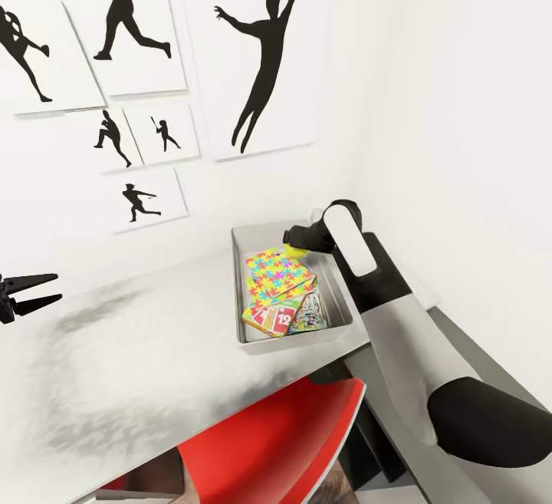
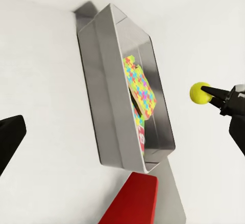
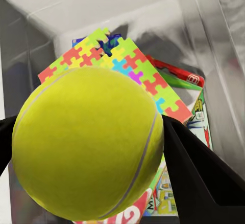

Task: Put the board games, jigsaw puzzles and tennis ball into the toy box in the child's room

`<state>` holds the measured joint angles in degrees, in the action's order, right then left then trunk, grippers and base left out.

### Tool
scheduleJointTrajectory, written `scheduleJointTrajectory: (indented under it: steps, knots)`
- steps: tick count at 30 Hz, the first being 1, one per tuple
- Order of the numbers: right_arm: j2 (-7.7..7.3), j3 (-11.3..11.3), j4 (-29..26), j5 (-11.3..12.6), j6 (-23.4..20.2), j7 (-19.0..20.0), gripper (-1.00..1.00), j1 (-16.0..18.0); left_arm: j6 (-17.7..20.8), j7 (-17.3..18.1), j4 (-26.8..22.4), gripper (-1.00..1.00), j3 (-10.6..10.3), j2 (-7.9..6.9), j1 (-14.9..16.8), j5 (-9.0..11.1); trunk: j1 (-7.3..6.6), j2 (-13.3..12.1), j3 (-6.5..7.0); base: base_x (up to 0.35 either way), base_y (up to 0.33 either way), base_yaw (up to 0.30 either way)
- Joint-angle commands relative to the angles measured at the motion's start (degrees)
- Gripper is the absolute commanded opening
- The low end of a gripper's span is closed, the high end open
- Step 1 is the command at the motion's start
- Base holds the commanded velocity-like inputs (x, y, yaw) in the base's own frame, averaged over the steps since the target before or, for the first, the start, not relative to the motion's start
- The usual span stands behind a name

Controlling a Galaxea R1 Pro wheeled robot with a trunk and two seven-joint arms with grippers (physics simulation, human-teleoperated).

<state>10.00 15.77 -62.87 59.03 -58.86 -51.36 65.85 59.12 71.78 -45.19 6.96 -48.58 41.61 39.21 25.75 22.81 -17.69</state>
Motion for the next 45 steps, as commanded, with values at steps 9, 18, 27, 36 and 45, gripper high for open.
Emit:
scheduleJointTrajectory:
  steps: [9,18,27,36,45]
  knots:
    - [0.0,0.0,0.9,1.2,-0.3,-0.7,-1.0,0.1,0.4,0.1,0.0,1.0,0.0,-0.02,0.1,0.1,0.03,0.1,-0.11,0.0,0.0,0.0]
    - [0.0,0.2,3.7,1.4,-0.9,-0.8,-1.0,0.2,0.4,0.1,0.0,1.0,0.0,-0.02,0.1,0.1,0.03,0.1,-0.11,0.0,0.0,0.0]
    - [0.0,0.5,7.8,3.9,-1.1,-0.8,-1.0,0.2,0.4,0.1,0.0,1.0,0.1,-0.02,0.1,0.1,0.03,0.1,-0.11,0.0,0.0,0.0]
    - [-1.07,0.7,8.1,4.7,-1.1,-1.0,-1.0,0.1,0.4,0.1,0.0,1.0,0.1,-0.02,0.1,0.1,0.03,0.1,-0.11,0.0,0.0,0.0]
    - [-2.74,1.0,7.6,11.4,-1.1,-1.1,-1.0,0.1,0.4,0.1,0.0,1.0,0.1,-0.02,0.1,0.0,0.03,0.1,-0.11,0.0,0.0,0.0]
